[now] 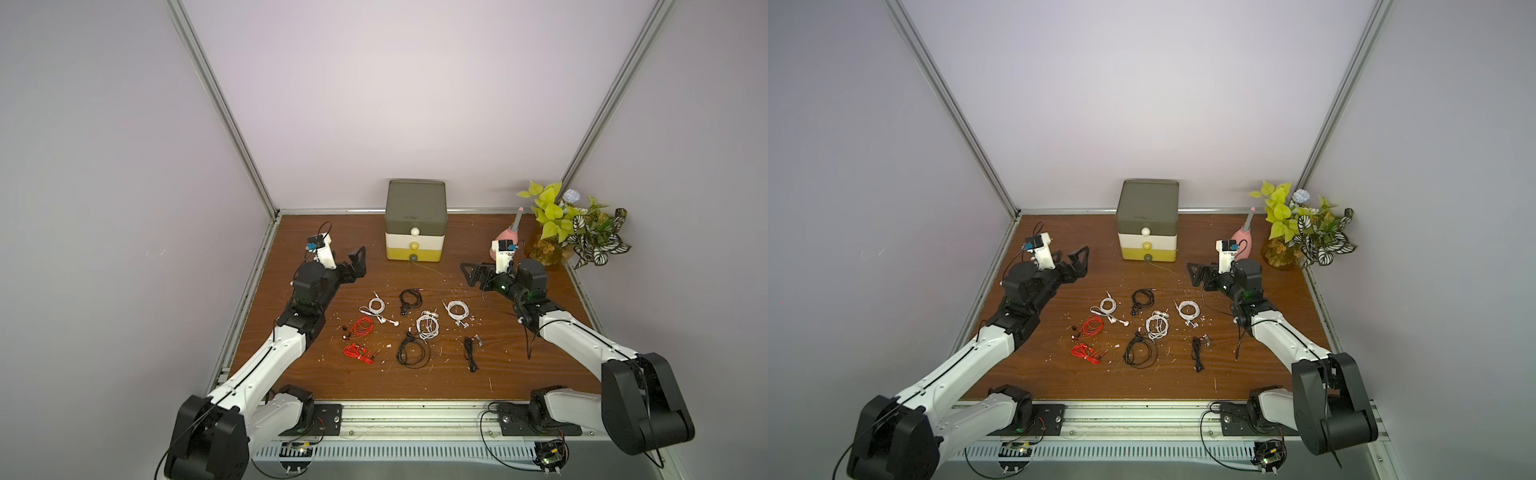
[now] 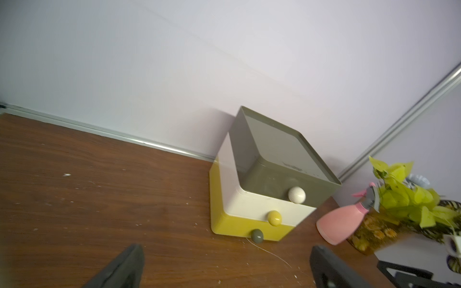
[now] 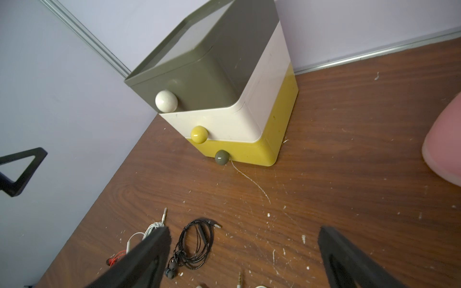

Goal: Place the wired earphones into the drawer by color
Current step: Open the drawer in the storage box.

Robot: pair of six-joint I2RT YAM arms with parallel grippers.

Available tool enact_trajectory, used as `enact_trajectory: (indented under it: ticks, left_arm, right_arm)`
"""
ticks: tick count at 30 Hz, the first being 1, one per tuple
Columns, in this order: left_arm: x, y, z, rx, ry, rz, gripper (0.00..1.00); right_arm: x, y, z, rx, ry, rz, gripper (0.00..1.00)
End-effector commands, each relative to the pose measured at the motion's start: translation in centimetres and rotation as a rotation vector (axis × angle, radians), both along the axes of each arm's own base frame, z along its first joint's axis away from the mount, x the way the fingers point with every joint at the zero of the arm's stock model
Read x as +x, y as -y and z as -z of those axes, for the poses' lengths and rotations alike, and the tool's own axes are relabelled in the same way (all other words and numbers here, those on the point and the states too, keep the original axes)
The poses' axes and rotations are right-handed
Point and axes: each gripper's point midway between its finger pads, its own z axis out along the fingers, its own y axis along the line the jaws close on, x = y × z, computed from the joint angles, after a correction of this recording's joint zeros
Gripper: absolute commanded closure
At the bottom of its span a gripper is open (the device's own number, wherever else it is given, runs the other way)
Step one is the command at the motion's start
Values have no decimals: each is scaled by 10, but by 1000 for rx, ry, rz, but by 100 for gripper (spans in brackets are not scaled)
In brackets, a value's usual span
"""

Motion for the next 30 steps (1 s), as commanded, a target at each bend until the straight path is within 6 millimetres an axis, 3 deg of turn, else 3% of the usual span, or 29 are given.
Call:
enact_trajectory:
  ticks: [1,9,20,26,30]
  left_arm:
    - [8,22,-5,3,-39,-17,1]
    - [30,84,3,-104,-86,47,0]
    - [66,130,25,-317,-188,105,11]
    - [80,156,28,-399,-208,129,13]
    - [85,168,29,-467,-218,156,19]
  right_arm:
    - [-4,-4,-9,8,28,-21,1]
    - [-14,11,-13,-9,84,50,1]
    - [-20,16,-19,-1,123,72,1]
    - [-22,17,-20,2,133,75,1]
    - [-23,16,-22,7,141,73,1]
